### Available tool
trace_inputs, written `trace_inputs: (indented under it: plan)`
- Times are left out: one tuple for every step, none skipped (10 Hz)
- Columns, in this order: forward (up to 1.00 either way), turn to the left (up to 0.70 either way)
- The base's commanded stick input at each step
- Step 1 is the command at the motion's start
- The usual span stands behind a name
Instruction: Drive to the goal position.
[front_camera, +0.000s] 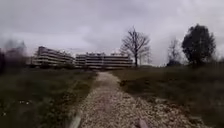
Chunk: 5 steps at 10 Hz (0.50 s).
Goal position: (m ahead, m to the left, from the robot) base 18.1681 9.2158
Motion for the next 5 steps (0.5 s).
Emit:
trace_inputs:
  plan:
    - [0.5,0.0]
    - [0.5,0.0]
    - [0.5,0.0]
    - [0.5,0.0]
    - [0.5,0.0]
